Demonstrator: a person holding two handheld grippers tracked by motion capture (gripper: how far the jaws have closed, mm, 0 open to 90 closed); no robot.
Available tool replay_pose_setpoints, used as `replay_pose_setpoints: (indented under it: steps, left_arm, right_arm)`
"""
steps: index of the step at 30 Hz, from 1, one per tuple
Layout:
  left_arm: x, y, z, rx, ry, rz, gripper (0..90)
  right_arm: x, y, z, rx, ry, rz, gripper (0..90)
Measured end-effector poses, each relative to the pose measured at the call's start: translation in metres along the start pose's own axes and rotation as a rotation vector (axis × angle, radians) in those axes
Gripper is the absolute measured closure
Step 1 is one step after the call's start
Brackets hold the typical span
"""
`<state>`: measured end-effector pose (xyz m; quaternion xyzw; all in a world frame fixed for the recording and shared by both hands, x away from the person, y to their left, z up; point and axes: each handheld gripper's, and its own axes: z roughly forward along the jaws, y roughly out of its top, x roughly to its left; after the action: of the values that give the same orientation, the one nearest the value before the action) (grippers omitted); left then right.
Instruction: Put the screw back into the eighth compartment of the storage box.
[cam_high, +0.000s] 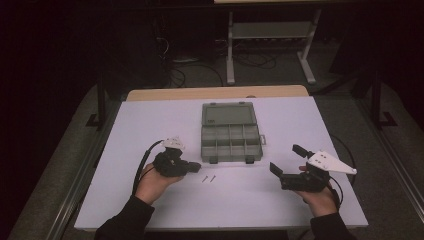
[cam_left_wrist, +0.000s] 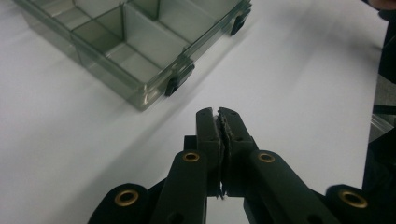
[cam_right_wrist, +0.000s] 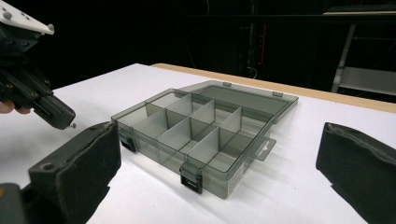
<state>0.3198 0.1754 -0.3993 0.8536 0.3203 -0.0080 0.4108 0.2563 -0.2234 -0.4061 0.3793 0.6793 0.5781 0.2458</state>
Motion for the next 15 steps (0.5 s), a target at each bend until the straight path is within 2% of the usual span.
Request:
replay_pose_setpoints:
  steps: [8, 15]
  left_arm:
    - [-0.003, 0.013, -0.001, -0.023, -0.028, 0.032, 88.4]
    - [-0.003, 0.03, -0.001, -0.034, -0.031, 0.062, 88.4]
  right_arm:
    - [0.001, 0.0, 0.001, 0.0, -0.002, -0.004, 0.0]
    - [0.001, 0.0, 0.001, -0.002, -0.002, -0.002, 0.0]
